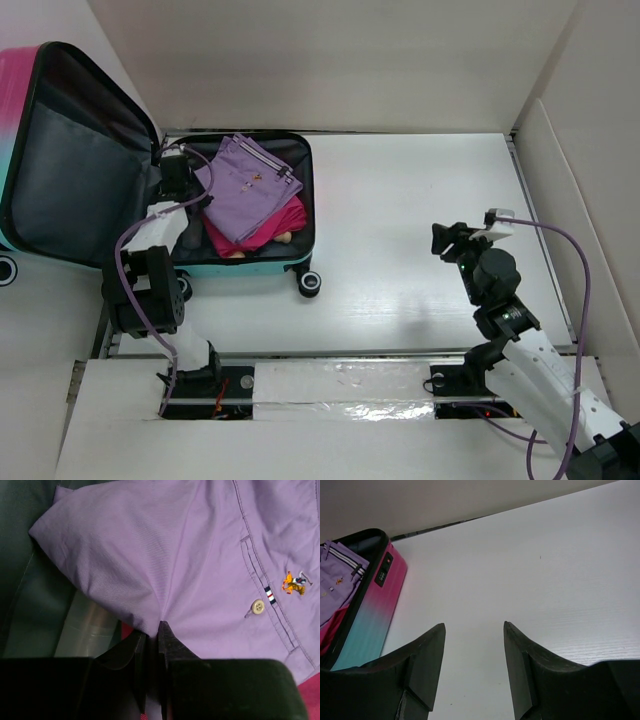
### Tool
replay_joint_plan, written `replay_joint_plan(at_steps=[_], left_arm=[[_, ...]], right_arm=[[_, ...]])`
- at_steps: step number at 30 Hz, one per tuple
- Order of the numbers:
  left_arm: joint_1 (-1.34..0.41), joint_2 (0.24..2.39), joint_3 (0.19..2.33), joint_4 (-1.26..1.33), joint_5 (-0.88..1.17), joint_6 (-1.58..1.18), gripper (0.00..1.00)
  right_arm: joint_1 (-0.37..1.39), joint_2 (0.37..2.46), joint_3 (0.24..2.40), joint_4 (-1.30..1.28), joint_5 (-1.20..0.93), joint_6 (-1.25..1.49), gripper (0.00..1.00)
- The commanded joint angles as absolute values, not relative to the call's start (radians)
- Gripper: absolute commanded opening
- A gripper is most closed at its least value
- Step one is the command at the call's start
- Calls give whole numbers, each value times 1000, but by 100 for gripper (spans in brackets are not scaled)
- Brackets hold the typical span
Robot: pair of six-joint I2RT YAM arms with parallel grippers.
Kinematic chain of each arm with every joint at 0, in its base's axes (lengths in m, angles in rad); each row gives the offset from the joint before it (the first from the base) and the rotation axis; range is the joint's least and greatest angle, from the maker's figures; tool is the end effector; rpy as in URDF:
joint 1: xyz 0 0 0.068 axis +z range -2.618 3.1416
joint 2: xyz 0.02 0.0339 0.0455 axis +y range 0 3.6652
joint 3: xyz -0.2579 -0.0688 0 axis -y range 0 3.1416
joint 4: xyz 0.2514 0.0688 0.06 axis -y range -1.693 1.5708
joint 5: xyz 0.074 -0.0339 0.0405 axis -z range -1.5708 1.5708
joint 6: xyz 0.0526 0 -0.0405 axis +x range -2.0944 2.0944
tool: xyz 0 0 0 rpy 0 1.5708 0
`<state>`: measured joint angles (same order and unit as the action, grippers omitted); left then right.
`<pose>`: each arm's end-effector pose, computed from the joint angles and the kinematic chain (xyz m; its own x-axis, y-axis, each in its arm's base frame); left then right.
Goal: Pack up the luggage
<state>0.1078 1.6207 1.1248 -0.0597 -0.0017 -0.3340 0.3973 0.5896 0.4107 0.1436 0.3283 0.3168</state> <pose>0.3878 0.0421 0.2375 -0.4597 -0.3795 -0.8029 -0.2749 0.9205 -0.2777 0.1794 0.0569 0.2668 -0.0525 0.2978 -0.9532 -0.0556 0.9522 0.3005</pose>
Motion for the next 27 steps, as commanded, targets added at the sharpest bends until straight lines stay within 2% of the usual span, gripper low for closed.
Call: replay_joint_plan(at_steps=[1, 14, 17, 18, 21, 22, 25, 27], left_arm=[[97, 1589, 1117, -41, -77, -293, 0], [48, 1408, 1051, -176, -215, -402, 1], [34, 1445, 1081, -247, -215, -394, 55], [34, 1462, 1092, -261, -218, -391, 76], [25, 1410, 1111, -269, -236, -391, 84], [15, 1381, 1106, -256, -220, -396, 85], [-64, 1254, 1108, -195, -164, -410, 81], [-130, 1165, 1118, -176, -118, -396, 73]], right_arm=[[382, 586, 436, 158, 308, 296, 56], [382, 640, 466, 158, 232, 256, 54], [382, 632, 463, 161, 221, 256, 54], [382, 632, 462, 164, 209, 258, 53], [382, 664, 460, 202, 134, 241, 38], [382, 681, 463, 212, 102, 232, 22], [393, 765, 501, 222, -11, 203, 0], [428, 778, 512, 251, -47, 187, 0]])
